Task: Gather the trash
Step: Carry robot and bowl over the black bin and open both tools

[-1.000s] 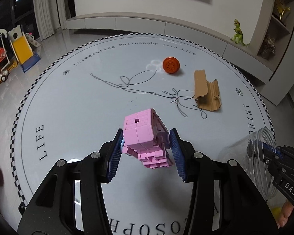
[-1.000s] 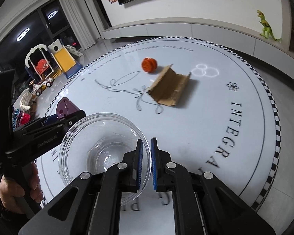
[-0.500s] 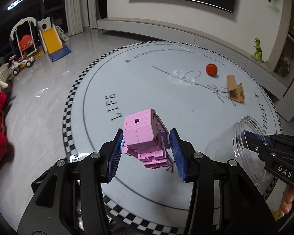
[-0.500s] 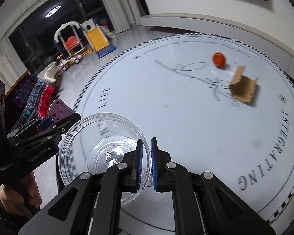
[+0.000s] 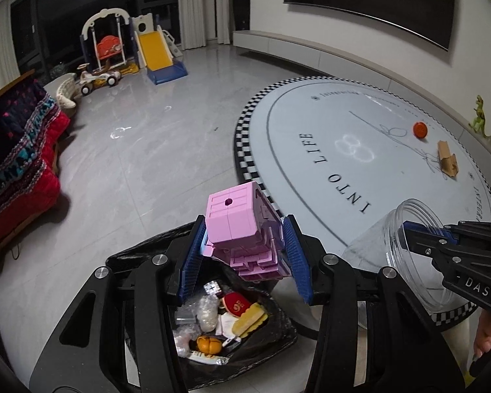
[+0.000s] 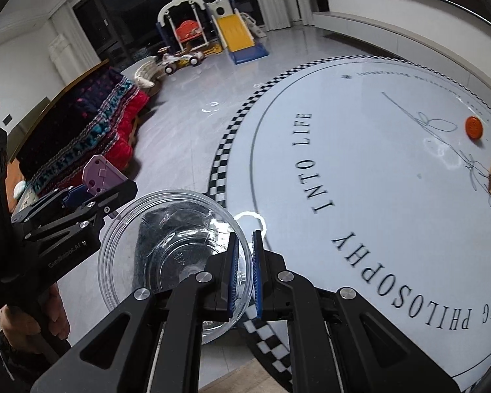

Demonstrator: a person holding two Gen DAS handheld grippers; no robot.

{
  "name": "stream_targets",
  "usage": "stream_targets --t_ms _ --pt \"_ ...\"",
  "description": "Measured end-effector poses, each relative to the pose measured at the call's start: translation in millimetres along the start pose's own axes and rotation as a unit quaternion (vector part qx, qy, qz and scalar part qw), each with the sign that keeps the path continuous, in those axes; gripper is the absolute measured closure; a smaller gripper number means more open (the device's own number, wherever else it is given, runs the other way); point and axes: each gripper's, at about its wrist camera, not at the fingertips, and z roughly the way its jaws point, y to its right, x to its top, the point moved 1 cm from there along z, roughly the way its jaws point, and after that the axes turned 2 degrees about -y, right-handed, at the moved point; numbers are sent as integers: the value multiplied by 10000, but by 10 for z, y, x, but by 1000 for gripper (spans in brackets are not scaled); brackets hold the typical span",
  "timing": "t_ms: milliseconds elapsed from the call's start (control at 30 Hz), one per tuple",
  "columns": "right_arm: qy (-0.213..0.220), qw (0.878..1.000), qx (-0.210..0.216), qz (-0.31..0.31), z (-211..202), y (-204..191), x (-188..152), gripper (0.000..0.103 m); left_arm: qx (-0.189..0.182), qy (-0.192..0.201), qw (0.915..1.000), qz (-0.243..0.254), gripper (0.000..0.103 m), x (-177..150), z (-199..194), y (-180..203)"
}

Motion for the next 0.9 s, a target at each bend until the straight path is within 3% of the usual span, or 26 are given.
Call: stream_targets --t_ms 267,533,567,600,633,667,900 --pt "-505 9972 311 -464 363 -580 -27 93 451 -212 9970 -596 56 -375 -19 -623" --pt "-887 9919 328 -846 695 -995 -40 93 705 -483 9900 -1123 55 -614 32 -1110" --pt "-950 9908 369 -889 728 -1040 -25 86 814 -551 9877 -1217 36 -638 44 -1176" --pt "-1002 9904 397 -867 746 -1074 -6 75 978 -531 9845 -1352 7 -648 31 -1250" --pt "-965 9913 394 -803 735 -1094 13 46 1116 -433 9816 -1486 6 -665 -7 -1312" --pt "-822 9928 365 -787 704 -1115 27 42 1129 -418 9798 -1596 6 -676 -29 -1375" --pt "-608 9932 355 -927 577 -1183 64 42 805 -399 9775 -1907 6 -704 -44 -1490"
